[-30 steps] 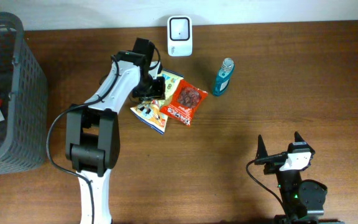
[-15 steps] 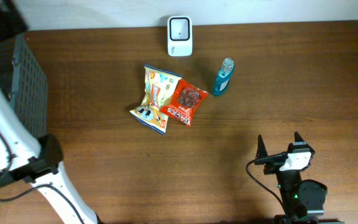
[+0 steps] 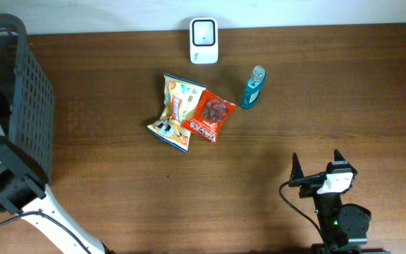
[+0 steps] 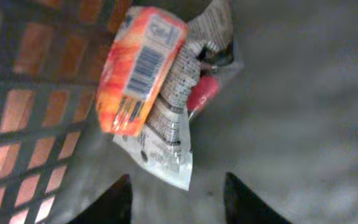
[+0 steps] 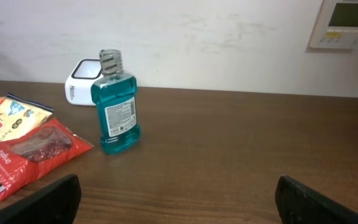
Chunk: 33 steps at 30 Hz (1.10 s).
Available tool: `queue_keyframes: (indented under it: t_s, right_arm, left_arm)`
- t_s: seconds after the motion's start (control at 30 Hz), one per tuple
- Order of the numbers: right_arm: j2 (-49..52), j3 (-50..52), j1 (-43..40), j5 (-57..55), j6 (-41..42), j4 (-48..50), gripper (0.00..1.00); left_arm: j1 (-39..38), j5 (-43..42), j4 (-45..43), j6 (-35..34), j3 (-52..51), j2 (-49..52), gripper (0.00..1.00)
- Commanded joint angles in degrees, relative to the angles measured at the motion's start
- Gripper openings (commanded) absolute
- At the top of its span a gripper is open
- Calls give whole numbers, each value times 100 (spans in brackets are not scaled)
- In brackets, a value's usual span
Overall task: Scan the item barcode
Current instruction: 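Pick the grey packet from the basket and drop it by the bags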
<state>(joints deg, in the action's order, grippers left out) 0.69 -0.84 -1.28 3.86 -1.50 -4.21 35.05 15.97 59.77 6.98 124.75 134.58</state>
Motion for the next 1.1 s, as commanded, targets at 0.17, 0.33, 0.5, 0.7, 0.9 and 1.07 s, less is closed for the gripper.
queue_keyframes:
  t_s: [0.17, 0.33, 0.5, 0.7, 0.9, 1.07]
  right_arm:
    - [-37, 52, 48, -70, 46, -4, 98]
    - [-37, 52, 48, -70, 46, -4, 98]
    - [-37, 52, 48, -70, 46, -4, 98]
    - [-37, 52, 48, -70, 46, -4, 98]
    - [-37, 52, 48, -70, 46, -4, 99]
    - [-37, 52, 48, -70, 46, -4, 98]
  left_arm:
    - [26, 507, -857, 302, -601, 109, 44]
    - [83, 481, -879, 304, -601, 640, 45]
    - [114, 483, -861, 297, -518, 704, 0]
    - [-181, 461, 245, -1287, 420, 122, 0]
    - [-367, -975, 133, -3797, 614, -2240, 0]
    - [-664, -4675, -4, -3845, 614, -3589, 0]
